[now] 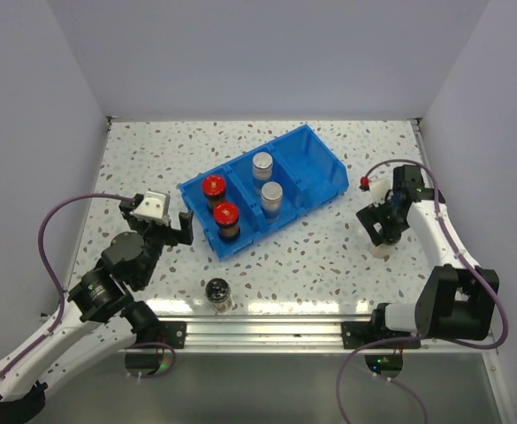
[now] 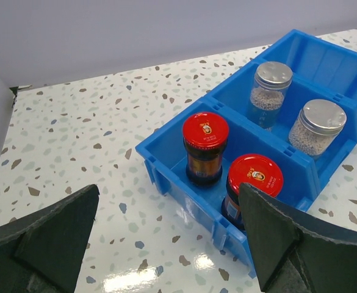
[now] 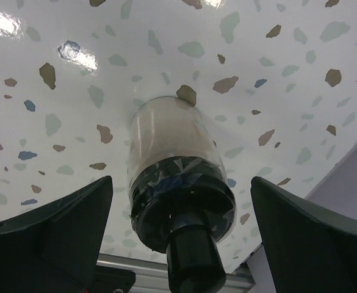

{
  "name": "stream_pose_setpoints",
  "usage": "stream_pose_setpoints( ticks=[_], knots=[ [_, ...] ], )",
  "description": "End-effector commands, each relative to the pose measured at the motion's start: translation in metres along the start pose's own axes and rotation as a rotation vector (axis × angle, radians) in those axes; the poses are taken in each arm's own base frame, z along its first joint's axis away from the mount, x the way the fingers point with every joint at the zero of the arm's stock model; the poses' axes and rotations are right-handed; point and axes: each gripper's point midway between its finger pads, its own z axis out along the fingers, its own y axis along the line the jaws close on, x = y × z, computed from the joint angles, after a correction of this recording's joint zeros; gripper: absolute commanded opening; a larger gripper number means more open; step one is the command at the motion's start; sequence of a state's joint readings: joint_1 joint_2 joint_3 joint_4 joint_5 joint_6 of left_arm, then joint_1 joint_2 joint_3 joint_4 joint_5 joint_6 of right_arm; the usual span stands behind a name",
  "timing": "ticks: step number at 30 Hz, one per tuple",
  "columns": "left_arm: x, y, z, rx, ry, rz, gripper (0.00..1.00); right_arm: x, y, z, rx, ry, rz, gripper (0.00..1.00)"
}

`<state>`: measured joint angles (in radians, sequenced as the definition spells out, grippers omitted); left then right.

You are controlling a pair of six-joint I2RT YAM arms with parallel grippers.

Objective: Organize the condiment bottles

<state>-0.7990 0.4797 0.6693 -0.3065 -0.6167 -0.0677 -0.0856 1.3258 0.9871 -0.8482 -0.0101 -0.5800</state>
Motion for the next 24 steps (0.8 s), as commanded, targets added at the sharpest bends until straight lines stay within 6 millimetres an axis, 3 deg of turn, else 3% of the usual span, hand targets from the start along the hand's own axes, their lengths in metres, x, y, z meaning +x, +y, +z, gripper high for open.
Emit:
stream_pose_setpoints(
  ticks=[1,7,10,12,13,14,18,24],
  knots=[
    [-0.003,0.003,0.000,-0.019,-0.012,-0.020,1.00,0.013,0.005,0.006,-0.036,0.043,-0.051,0.98],
    [-0.002,0.003,0.001,-0.024,-0.008,-0.016,1.00,0.016,0.006,0.017,-0.050,0.051,-0.044,0.93],
    [-0.003,0.004,0.001,-0.027,-0.011,-0.020,1.00,0.015,0.005,0.020,-0.056,0.051,-0.039,0.80],
    [-0.002,0.004,0.000,-0.029,-0.010,-0.019,1.00,0.009,0.004,0.019,-0.056,0.028,-0.039,0.59],
    [-0.002,0.005,0.000,-0.030,-0.010,-0.019,1.00,0.002,0.003,0.017,-0.060,-0.003,-0.038,0.49],
    [-0.002,0.005,0.000,-0.030,-0.011,-0.021,1.00,-0.004,0.004,0.014,-0.065,-0.028,-0.043,0.30],
    [-0.001,0.006,0.001,-0.038,-0.007,-0.018,1.00,-0.032,0.004,-0.006,-0.095,-0.148,-0.064,0.03],
    [0.001,0.009,0.002,-0.060,0.001,-0.011,1.00,-0.093,0.005,-0.051,-0.148,-0.351,-0.085,0.00]
  ],
)
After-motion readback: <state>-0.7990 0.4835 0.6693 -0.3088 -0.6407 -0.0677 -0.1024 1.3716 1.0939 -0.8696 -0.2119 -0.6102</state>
